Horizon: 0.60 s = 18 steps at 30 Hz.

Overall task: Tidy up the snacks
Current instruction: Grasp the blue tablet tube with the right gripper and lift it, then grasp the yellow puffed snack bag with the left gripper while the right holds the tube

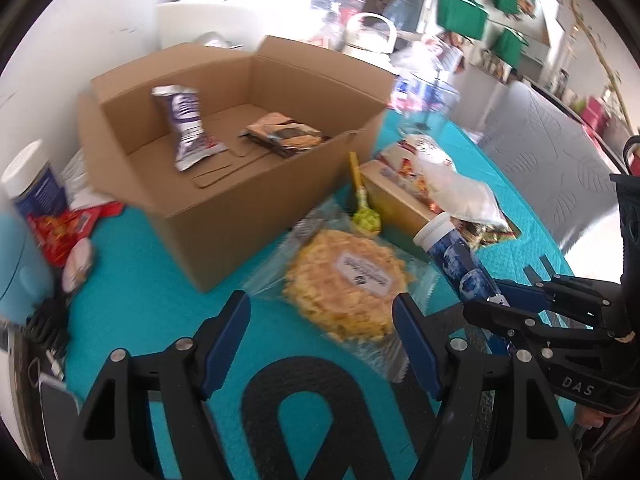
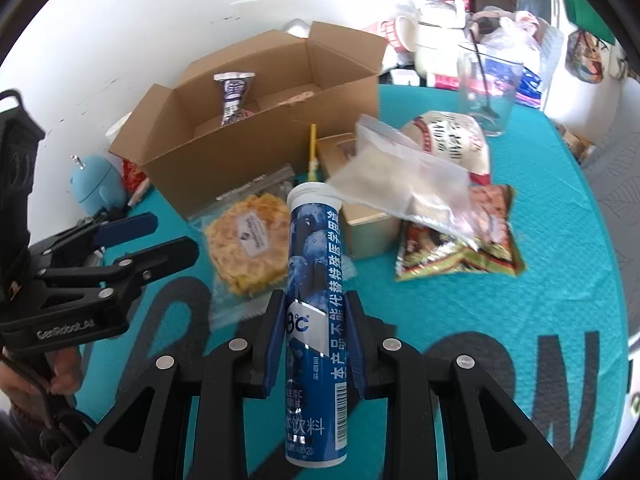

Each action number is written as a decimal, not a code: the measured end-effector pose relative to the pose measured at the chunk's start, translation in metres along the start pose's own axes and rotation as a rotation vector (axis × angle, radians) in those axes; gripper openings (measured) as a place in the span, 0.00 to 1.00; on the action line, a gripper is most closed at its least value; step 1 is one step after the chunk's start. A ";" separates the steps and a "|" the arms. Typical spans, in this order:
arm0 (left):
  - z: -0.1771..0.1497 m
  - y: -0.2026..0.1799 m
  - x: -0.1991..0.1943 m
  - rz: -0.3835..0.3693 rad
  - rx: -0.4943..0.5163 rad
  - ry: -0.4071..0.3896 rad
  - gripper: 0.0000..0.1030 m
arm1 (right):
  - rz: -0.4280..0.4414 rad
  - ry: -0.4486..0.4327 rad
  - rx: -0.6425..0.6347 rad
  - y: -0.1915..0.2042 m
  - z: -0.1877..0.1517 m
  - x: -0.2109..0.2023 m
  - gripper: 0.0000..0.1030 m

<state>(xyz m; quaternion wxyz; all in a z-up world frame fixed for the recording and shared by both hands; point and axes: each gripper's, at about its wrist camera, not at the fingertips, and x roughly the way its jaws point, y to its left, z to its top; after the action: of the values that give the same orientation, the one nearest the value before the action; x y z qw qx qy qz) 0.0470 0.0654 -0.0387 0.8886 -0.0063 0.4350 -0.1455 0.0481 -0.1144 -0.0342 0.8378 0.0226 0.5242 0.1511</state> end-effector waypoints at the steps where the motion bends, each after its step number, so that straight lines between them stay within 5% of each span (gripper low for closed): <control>1: 0.003 -0.005 0.003 -0.011 0.024 0.002 0.71 | 0.003 -0.001 0.003 -0.003 -0.003 -0.002 0.27; 16: 0.031 -0.023 0.056 -0.029 0.225 0.100 0.71 | -0.005 0.008 0.015 -0.022 -0.015 -0.006 0.27; 18: 0.032 -0.022 0.060 -0.049 0.228 0.099 0.77 | -0.003 0.013 0.026 -0.026 -0.016 -0.004 0.27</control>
<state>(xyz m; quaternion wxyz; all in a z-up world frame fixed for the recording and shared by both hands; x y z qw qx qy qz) 0.1010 0.0251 -0.0624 0.8571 0.0915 0.4587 -0.2158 0.0386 -0.1420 -0.0426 0.8343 0.0319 0.5315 0.1429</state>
